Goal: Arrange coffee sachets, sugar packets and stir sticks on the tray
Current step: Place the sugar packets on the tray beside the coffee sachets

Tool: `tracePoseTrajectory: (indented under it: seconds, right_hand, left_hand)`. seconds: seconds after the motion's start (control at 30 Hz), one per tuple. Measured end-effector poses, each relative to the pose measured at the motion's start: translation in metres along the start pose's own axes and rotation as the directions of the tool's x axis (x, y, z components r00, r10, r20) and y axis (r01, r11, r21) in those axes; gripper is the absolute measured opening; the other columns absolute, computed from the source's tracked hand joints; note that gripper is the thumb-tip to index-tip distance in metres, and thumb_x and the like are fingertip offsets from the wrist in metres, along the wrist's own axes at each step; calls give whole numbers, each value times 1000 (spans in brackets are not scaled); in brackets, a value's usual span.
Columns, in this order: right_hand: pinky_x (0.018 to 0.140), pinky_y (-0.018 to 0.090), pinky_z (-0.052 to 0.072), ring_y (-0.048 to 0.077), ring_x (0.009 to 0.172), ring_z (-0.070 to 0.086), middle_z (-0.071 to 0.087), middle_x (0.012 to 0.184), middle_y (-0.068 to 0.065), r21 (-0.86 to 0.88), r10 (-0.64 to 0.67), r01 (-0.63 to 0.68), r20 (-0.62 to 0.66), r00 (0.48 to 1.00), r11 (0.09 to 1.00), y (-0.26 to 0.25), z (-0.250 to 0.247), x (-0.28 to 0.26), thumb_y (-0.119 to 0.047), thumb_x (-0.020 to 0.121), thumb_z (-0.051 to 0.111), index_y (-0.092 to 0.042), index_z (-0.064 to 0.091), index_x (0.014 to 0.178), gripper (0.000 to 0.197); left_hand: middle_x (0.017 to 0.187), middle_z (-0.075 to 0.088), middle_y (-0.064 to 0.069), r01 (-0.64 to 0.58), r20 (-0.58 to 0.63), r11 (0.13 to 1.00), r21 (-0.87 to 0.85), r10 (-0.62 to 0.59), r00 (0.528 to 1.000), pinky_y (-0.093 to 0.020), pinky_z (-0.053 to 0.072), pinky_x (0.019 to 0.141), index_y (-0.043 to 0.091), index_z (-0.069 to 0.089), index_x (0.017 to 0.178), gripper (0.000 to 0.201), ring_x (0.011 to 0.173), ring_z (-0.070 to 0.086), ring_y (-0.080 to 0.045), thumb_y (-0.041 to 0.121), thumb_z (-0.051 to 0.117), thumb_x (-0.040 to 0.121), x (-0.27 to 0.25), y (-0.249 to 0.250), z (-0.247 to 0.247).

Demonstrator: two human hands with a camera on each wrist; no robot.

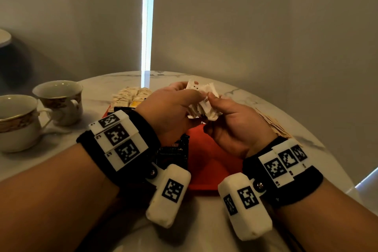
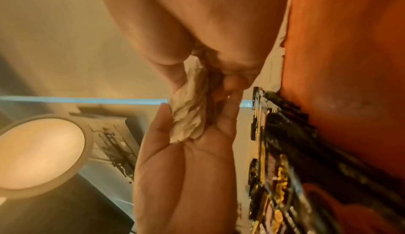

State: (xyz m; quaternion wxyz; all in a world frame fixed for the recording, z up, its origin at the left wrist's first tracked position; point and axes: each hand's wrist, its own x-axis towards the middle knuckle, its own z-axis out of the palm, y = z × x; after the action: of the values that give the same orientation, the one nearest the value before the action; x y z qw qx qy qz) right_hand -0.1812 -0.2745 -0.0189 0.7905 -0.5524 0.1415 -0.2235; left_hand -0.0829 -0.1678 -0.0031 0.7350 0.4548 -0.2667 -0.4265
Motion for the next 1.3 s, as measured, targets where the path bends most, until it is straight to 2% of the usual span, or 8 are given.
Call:
tracePoseTrajectory:
  seconds: [0.1, 0.27, 0.4, 0.57, 0.7, 0.93, 1.1, 1.3]
  right_hand:
    - [57, 27, 31, 8, 60, 54, 67, 84, 0, -188, -33, 11, -113, 993, 982, 0, -4, 0, -23, 101, 54, -12, 59, 107, 13]
    - [53, 20, 44, 3, 62, 65, 73, 85, 0, -315, -55, 14, -121, 991, 949, 0, 0, -3, -22, 97, 61, -12, 63, 112, 18]
    - [90, 36, 56, 20, 111, 66, 63, 124, 5, -546, -214, 137, -80, 973, 826, -13, -16, -2, -49, 64, 88, -31, 63, 119, 63]
    - [114, 38, 40, 1, 142, 34, 38, 150, -23, -784, -105, 312, 305, 947, 537, -38, -27, -19, -49, 45, 92, -54, 37, 138, 108]
    - [101, 48, 53, 19, 121, 62, 56, 137, -9, -817, 109, 260, 364, 925, 515, -32, -19, -24, -31, 53, 96, -44, 43, 134, 98]
    - [93, 59, 54, 26, 107, 68, 70, 114, 4, -757, -74, 314, 334, 940, 574, -27, -18, -20, -21, 80, 80, -24, 60, 124, 48]
    - [100, 50, 53, 17, 116, 64, 66, 124, -4, -733, -109, 349, 355, 928, 583, -25, -17, -20, -20, 85, 75, -29, 54, 133, 53]
    - [97, 49, 55, 21, 116, 66, 63, 126, -4, -693, -47, 300, 359, 932, 655, -21, -14, -20, -21, 74, 85, -32, 46, 142, 79]
  left_hand:
    - [118, 67, -26, 13, -23, 1000, 5, -13, 1000, -49, 57, 89, -4, 56, 126, 29, 102, 69, -37, -4, 49, 98, 0, -1, 2]
    - [102, 69, -21, 41, -66, 999, 6, -40, 997, -38, 62, 65, 2, 58, 123, 27, 80, 70, -30, -2, 49, 97, 2, -3, 1]
    - [82, 71, -16, 135, -5, 989, 63, -135, 991, -29, 61, 59, 2, 63, 97, 17, 66, 71, -23, 3, 46, 98, 1, 1, -1]
    - [92, 73, -19, 301, 99, 942, 151, -317, 943, -30, 61, 56, -2, 59, 107, 18, 71, 72, -25, 7, 47, 98, -2, 5, -7]
    - [89, 72, -15, 339, 164, 913, 226, -378, 911, -30, 58, 53, 2, 62, 109, 24, 69, 71, -24, 11, 43, 97, -3, 4, -7]
    - [106, 69, -23, 341, 311, 921, 186, -385, 869, -38, 61, 74, 0, 60, 125, 44, 90, 72, -38, 23, 49, 90, -6, 8, -11]
    - [129, 63, -28, 354, 379, 930, 99, -364, 851, -33, 59, 82, 0, 52, 137, 46, 112, 65, -47, 11, 40, 94, -3, 11, -16]
    - [108, 68, -17, 365, 385, 921, 134, -387, 838, -36, 62, 73, 3, 59, 125, 34, 85, 71, -27, 17, 40, 101, -3, 9, -17]
